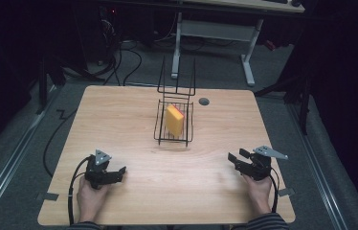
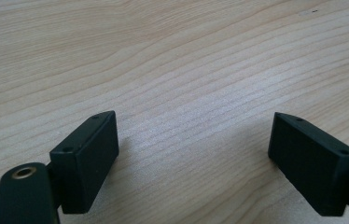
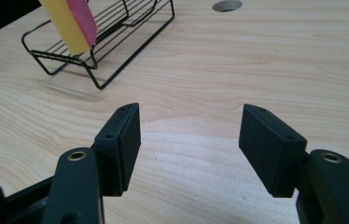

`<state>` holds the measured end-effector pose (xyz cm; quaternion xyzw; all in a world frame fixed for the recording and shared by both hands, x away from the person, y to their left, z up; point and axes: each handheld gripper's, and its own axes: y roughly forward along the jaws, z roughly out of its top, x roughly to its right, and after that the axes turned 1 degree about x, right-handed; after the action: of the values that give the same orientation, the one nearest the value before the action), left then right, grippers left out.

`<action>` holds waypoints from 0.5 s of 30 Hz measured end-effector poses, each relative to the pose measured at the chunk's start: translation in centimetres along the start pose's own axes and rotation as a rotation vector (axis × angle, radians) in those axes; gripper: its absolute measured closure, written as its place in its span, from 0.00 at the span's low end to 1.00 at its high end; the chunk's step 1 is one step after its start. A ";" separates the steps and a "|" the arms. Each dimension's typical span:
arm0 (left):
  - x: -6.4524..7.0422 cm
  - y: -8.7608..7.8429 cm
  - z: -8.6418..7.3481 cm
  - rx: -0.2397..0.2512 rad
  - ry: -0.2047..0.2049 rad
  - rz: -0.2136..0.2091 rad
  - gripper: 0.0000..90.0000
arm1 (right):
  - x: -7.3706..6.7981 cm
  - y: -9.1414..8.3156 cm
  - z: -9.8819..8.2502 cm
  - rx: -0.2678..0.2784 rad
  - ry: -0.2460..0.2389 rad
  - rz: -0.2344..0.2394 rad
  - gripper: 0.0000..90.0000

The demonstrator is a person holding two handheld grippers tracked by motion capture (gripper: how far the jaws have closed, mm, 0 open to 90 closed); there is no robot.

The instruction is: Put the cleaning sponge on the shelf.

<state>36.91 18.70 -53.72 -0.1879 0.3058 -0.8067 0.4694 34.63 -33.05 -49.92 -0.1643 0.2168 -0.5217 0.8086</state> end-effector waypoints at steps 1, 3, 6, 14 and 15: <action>0.0 0.0 0.0 -0.002 0.000 0.000 0.19 | 0.0 0.0 -0.2 -0.004 0.004 -0.004 0.44; 0.0 0.0 0.0 0.000 0.000 0.000 0.19 | 0.1 0.1 -0.4 -0.012 0.002 -0.013 0.44; 0.0 0.0 0.0 -0.001 0.000 0.000 0.19 | 0.2 0.3 -0.8 -0.020 0.002 -0.027 0.43; 0.0 0.0 0.0 -0.002 0.000 0.000 0.19 | 0.1 1.0 -1.8 -0.068 -0.053 -0.081 0.43; 0.0 0.0 0.0 0.000 0.000 0.000 0.19 | 0.0 1.1 -1.9 -0.073 -0.052 -0.081 0.43</action>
<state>36.91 18.70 -53.72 -0.1879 0.3060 -0.8067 0.4694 34.49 -32.74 -52.05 -0.2158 0.2080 -0.5414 0.7855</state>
